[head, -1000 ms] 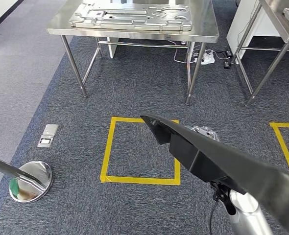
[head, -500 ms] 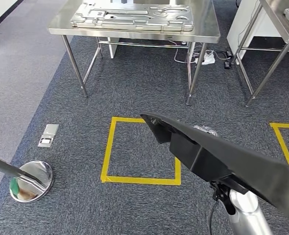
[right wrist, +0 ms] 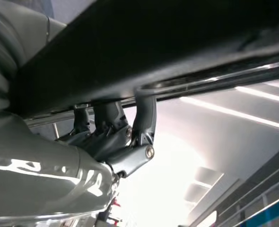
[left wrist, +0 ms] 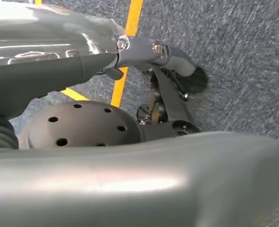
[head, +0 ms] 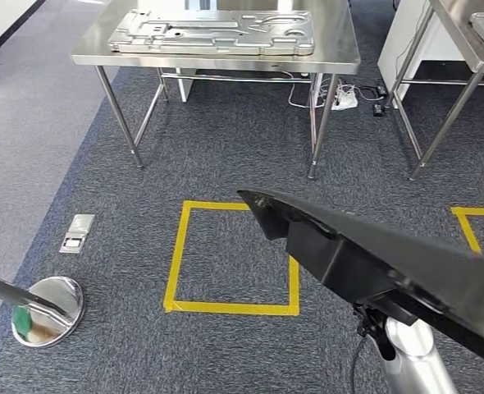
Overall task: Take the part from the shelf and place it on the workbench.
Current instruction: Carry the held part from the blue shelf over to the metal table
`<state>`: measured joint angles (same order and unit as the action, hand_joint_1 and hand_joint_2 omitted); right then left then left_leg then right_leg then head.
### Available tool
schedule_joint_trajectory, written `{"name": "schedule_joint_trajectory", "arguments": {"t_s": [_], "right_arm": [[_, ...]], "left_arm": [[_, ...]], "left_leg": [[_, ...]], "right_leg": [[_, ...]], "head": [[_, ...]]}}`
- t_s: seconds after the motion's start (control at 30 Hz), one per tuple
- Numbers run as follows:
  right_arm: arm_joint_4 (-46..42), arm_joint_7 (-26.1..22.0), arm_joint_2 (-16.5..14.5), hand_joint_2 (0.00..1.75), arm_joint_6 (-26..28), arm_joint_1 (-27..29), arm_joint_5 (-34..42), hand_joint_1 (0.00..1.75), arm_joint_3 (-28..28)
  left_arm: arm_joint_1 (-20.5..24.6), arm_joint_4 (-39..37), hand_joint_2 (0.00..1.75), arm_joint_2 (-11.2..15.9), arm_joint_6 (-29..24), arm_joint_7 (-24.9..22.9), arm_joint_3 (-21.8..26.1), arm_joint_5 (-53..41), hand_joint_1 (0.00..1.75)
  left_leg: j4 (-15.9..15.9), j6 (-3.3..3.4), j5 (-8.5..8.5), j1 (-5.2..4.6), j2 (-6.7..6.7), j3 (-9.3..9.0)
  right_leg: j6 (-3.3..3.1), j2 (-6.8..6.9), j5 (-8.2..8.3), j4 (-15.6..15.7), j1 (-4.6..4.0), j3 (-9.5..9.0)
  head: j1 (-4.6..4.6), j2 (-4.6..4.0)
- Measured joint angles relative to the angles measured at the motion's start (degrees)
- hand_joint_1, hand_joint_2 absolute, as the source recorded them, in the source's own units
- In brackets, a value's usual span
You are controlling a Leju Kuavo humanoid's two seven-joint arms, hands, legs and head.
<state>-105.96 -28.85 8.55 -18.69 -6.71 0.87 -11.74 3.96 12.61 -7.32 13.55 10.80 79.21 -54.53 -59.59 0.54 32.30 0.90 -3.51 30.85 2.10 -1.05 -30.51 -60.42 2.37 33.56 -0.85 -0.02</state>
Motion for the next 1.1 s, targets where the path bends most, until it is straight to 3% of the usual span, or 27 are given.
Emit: {"name": "schedule_joint_trajectory", "arguments": {"t_s": [0.07,0.17,0.2,0.23,0.27,0.33,0.37,0.5,0.57,0.67,0.7,0.73,0.77,0.83,0.87,0.97,1.03,1.1], "right_arm": [[0.0,0.0,-0.1,1.75,0.0,0.0,0.0,1.75,0.1],[0.0,0.0,-0.1,1.75,0.0,0.0,0.0,1.75,0.2],[0.0,0.0,-0.1,1.75,0.0,0.1,0.0,1.75,0.3],[0.0,0.0,-0.1,1.75,0.0,0.1,0.0,1.75,0.3],[0.0,0.0,-0.1,1.75,0.0,0.1,0.0,1.75,0.3],[0.0,0.0,-0.2,1.75,0.0,0.0,0.0,1.75,0.3],[0.0,0.0,-0.2,1.75,0.0,0.0,0.0,1.75,0.3],[-0.1,0.0,-0.3,1.75,0.0,-0.1,-0.1,1.75,0.3],[-0.3,0.0,-0.3,1.75,0.0,-0.2,-0.1,1.75,0.3],[-0.3,0.0,-0.3,1.75,0.0,0.0,-0.1,1.75,0.4],[-0.3,0.0,-0.3,1.75,0.0,0.1,-0.1,1.75,0.4],[-0.3,0.0,-0.3,1.75,0.0,0.2,-0.1,1.75,0.4],[-0.3,0.0,-0.3,1.75,0.0,0.2,-0.1,1.75,0.4],[-0.3,0.0,-0.3,1.75,0.0,0.3,-0.1,1.75,0.4],[-0.3,0.0,-0.4,1.75,0.0,0.3,-0.1,1.75,0.4],[-0.4,0.0,-0.4,1.75,0.0,0.2,-0.1,1.75,0.4],[-0.4,0.0,-0.4,1.75,0.0,0.2,-0.1,1.75,0.4],[-0.5,0.0,-0.5,1.75,0.1,0.2,-0.1,1.75,0.4]], "left_arm": [[0.1,0.0,1.75,0.0,0.0,0.0,0.0,0.0,0.0],[0.3,0.0,1.75,0.0,0.0,0.0,0.0,-0.1,0.0],[0.2,0.0,1.75,0.0,0.0,0.0,0.0,-0.2,0.0],[0.1,0.0,1.75,0.0,0.0,0.0,0.0,-0.2,0.0],[0.0,0.0,1.75,0.0,0.0,0.0,0.0,-0.2,0.0],[0.0,0.0,1.75,0.0,0.0,0.0,0.0,-0.2,0.0],[0.0,0.0,1.75,0.0,0.0,0.0,0.0,-0.2,0.0],[0.0,0.0,1.75,0.0,0.0,0.0,0.0,-0.2,0.0],[0.0,0.0,1.75,0.0,-0.1,0.0,0.0,-0.2,0.0],[0.1,0.0,1.75,-0.1,-0.1,0.0,0.0,-0.2,0.0],[0.1,0.0,1.75,-0.1,0.0,0.0,0.0,-0.2,0.0],[0.1,0.0,1.75,-0.1,0.0,0.0,0.0,-0.2,0.0],[0.1,0.0,1.75,-0.1,0.0,0.0,0.0,-0.2,0.0],[0.0,0.0,1.75,-0.2,0.0,0.0,0.0,-0.2,0.0],[0.1,0.0,1.75,-0.3,0.0,0.0,0.0,-0.2,0.0],[0.2,0.0,1.75,-0.4,0.0,0.1,0.0,-0.2,0.0],[0.3,0.0,1.75,-0.4,0.0,0.1,0.0,-0.2,0.0],[0.3,0.0,1.75,-0.3,0.0,0.1,0.0,-0.2,0.0]], "left_leg": [[-2.9,-0.42,1.58,0.06,1.19,1.34],[-13.5,-0.87,5.41,0.09,2.63,7.43],[-15.6,-0.85,5.42,0.1,2.72,8.97],[-15.7,-0.73,4.3,0.1,2.75,9.48],[-13.5,-0.52,2.21,0.09,2.77,8.92],[-6.6,0.02,-2.17,-0.07,3.03,6.31],[-3.9,0.28,-3.16,-0.24,3.19,5.21],[-1.5,0.97,-2.63,-0.63,3.31,4.19],[-0.9,1.64,-2.63,-0.47,3.25,3.61],[-0.6,2.65,-2.23,-0.74,3.21,2.97],[-0.6,2.84,-2.04,-0.91,3.16,2.76],[-0.6,2.96,-1.83,-1.09,3.09,2.5],[-0.7,3.02,-1.59,-1.27,2.99,2.13],[-0.7,3.0,-0.98,-1.55,2.79,1.31],[-0.7,2.85,-0.69,-1.66,2.68,1.09],[-0.7,2.03,-0.21,-1.59,2.52,1.08],[-1.0,1.44,0.35,-1.53,2.56,1.01],[-4.5,0.63,2.26,-1.36,2.63,2.61]], "right_leg": [[-0.69,0.58,-0.23,0.1,0.14,-0.33],[-1.2,1.51,-0.8,0.1,0.08,-0.82],[-1.22,1.7,-1.03,0.1,0.07,-1.06],[-1.17,1.83,-1.29,0.1,0.07,-1.38],[-1.08,1.91,-1.57,0.1,0.07,-1.82],[-0.77,2.03,-2.18,0.1,0.01,-2.66],[-0.5,2.04,-2.39,0.2,-0.07,-2.86],[0.98,2.11,-2.65,1.0,-0.03,-3.33],[1.24,1.95,-3.91,-0.8,-0.05,-2.76],[0.93,1.64,-7.98,-11.0,-0.47,2.96],[0.83,1.58,-8.38,-13.8,-0.64,4.85],[0.69,1.52,-7.58,-14.5,-0.82,5.8],[0.48,1.46,-5.69,-13.0,-1.01,5.63],[-0.45,1.25,-1.01,-6.0,-1.48,3.12],[-0.9,1.15,0.38,-2.8,-1.71,1.88],[-1.55,0.96,0.67,0.3,-2.17,0.76],[-1.83,1.06,0.65,0.8,-1.76,0.27],[-2.1,1.35,0.53,1.3,-1.1,-0.43]], "head": [[-0.02,0.0],[-0.03,0.0],[-0.03,0.0],[-0.03,0.0],[-0.03,0.0],[-0.04,0.0],[-0.05,0.0],[-0.04,0.0],[-0.02,0.0],[0.0,0.0],[0.0,0.0],[0.0,0.0],[0.0,0.0],[-0.02,0.0],[-0.04,0.0],[-0.09,0.0],[-0.14,0.0],[-0.3,0.0]]}}
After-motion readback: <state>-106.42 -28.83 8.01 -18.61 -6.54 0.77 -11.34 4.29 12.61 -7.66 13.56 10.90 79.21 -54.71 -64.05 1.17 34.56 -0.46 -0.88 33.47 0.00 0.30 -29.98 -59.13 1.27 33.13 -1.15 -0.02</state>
